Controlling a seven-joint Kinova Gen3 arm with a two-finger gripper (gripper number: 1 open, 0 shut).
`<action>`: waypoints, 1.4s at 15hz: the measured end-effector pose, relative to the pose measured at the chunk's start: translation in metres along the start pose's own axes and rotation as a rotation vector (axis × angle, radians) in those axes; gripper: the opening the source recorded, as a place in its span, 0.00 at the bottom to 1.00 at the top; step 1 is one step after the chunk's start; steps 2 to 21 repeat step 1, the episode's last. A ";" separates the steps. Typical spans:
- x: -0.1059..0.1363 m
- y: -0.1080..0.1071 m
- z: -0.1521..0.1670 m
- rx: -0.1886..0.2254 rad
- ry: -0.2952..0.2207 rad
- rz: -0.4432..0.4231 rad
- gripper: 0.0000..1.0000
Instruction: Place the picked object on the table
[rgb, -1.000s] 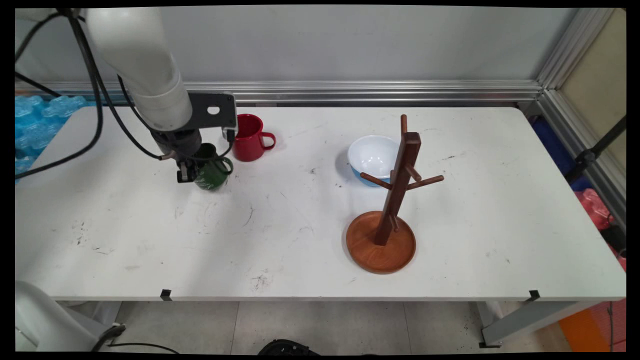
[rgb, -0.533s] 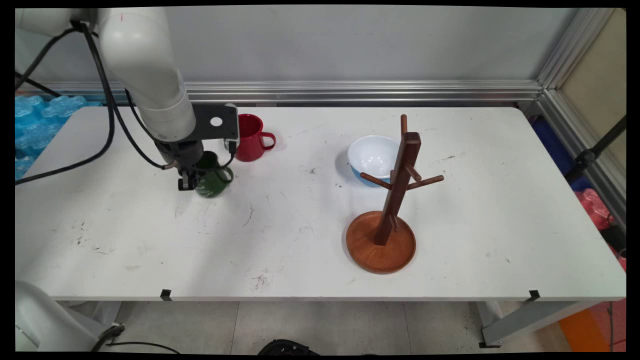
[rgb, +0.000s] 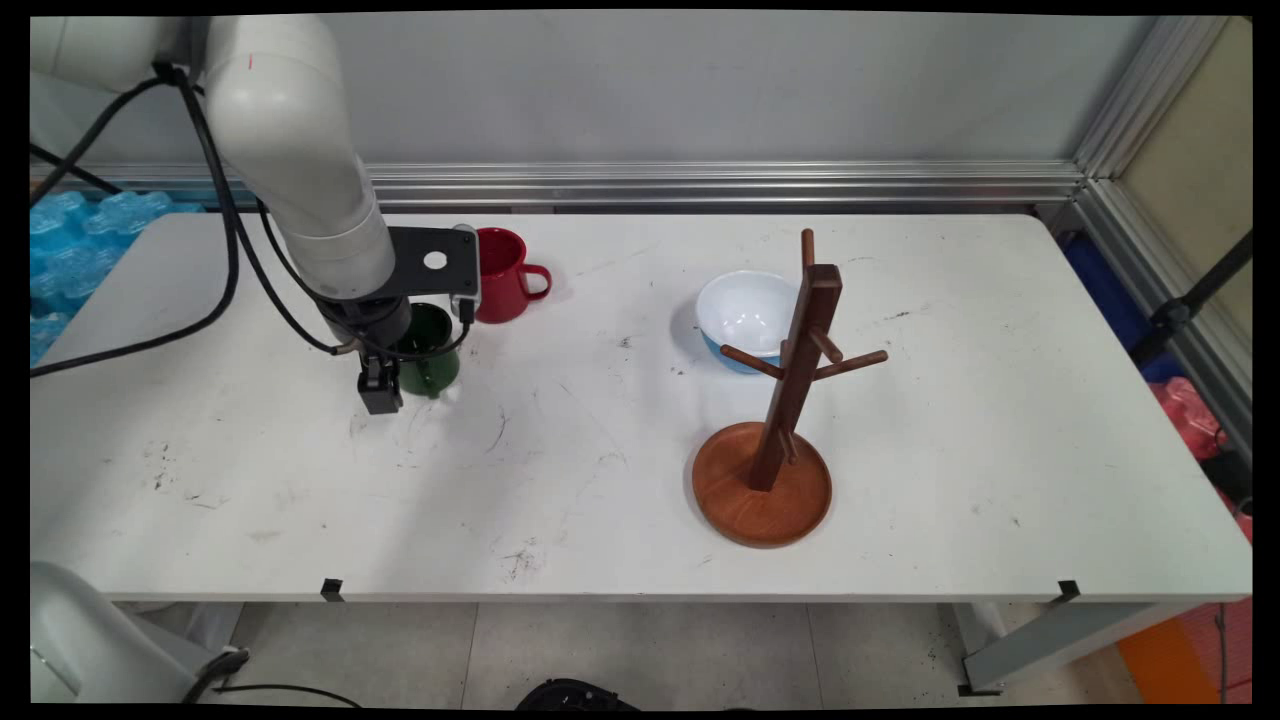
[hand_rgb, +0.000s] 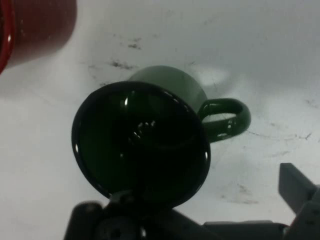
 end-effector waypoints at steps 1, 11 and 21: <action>0.000 0.000 0.001 -0.001 0.002 0.001 1.00; 0.000 0.000 0.001 -0.001 0.002 0.001 1.00; 0.000 0.000 0.001 -0.001 0.002 0.001 1.00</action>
